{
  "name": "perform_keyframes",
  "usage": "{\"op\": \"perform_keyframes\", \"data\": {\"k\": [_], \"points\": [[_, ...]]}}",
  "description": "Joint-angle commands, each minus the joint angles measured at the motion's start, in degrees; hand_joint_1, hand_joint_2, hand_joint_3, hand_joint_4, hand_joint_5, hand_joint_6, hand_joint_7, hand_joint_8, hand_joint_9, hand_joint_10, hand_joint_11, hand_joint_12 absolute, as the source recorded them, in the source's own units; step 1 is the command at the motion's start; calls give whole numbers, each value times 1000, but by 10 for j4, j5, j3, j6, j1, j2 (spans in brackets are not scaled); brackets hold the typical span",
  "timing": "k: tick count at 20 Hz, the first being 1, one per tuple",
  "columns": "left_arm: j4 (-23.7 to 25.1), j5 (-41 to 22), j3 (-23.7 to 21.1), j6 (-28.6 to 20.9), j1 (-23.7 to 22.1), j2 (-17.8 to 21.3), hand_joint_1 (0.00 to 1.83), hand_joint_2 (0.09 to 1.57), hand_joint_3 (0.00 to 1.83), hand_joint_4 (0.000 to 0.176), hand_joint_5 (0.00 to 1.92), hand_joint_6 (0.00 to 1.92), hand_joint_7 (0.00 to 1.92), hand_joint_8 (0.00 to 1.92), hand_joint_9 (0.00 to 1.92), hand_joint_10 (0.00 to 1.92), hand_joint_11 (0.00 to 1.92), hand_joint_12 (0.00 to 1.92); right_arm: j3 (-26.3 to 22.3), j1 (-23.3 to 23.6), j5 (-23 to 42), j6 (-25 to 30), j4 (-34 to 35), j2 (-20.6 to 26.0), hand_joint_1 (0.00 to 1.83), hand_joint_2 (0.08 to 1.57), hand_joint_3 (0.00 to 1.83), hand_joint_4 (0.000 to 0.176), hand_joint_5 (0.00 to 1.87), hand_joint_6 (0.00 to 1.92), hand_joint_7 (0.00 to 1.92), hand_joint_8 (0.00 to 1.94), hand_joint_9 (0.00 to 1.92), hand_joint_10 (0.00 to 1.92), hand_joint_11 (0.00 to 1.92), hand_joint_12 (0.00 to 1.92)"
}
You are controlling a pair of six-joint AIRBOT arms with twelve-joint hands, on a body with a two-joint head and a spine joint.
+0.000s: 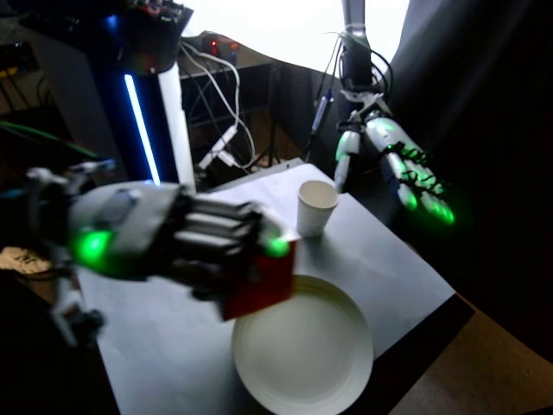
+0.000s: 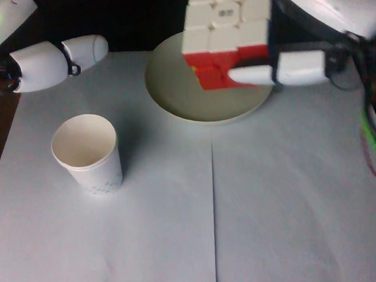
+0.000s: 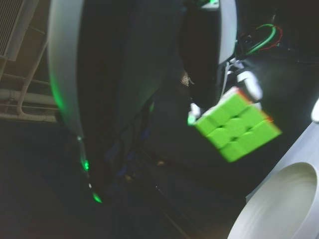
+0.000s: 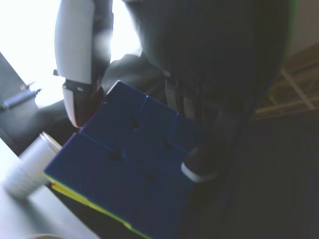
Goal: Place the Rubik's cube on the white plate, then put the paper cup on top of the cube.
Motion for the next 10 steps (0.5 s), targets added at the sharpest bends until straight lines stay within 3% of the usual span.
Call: {"op": "perform_keyframes", "data": {"k": [1, 2, 4, 5, 7, 8, 9, 10], "points": [[-6, -78, 3, -1, -3, -1, 267, 1288, 1, 120, 10, 1, 0, 0, 0, 0, 0, 255, 12, 13, 40, 1, 15, -9, 1212, 1354, 0, 0, 214, 1573, 564, 1699, 580, 1921, 808, 1921], [-6, -78, 3, -1, -3, -2, 267, 1289, 0, 115, 4, 2, 0, 0, 0, 0, 0, 91, 29, 19, 20, 1, 20, -25, 1267, 1314, 0, 0, 211, 1506, 602, 1617, 648, 1921, 863, 1921], [-6, -79, 3, -1, -3, -2, 255, 1288, 0, 109, 11, 4, 0, 0, 0, 0, 0, 35, 65, 24, -13, 1, 37, -57, 1258, 1317, 0, 0, 181, 1442, 588, 1629, 644, 1921, 883, 1921], [-6, -79, 3, -1, -3, -2, 251, 1300, 0, 90, 17, 1, 0, 0, 0, 0, 0, 20, 78, 24, -25, 1, 46, -68, 1266, 1306, 0, 0, 204, 1431, 607, 1602, 716, 1921, 931, 1921], [-6, -81, 3, -1, -3, -2, 224, 1292, 0, 90, 20, 3, 0, 0, 0, 0, 9, 5, 98, 24, -42, 1, 60, -82, 1275, 1295, 0, 0, 208, 1429, 625, 1585, 772, 1921, 987, 1921], [-6, -81, 3, -1, -3, -2, 259, 1291, 0, 101, 20, 2, 0, 0, 0, 0, 12, 7, 106, 24, -48, 1, 67, -87, 1269, 1302, 2, 0, 182, 1428, 616, 1609, 775, 1921, 976, 1921], [-6, -82, 3, -1, -3, -2, 276, 1297, 1, 118, 9, 0, 0, 0, 0, 0, 7, 3, 110, 24, -52, 1, 71, -92, 1266, 1314, 5, 0, 148, 1391, 595, 1641, 839, 1921, 1081, 1921], [-6, -82, 3, -2, -3, -2, 324, 1296, 0, 120, 17, 3, 0, 0, 0, 0, 3, 2, 116, 24, -55, 1, 74, -96, 1265, 1312, 2, 0, 153, 1396, 597, 1630, 801, 1921, 1020, 1921]]}}
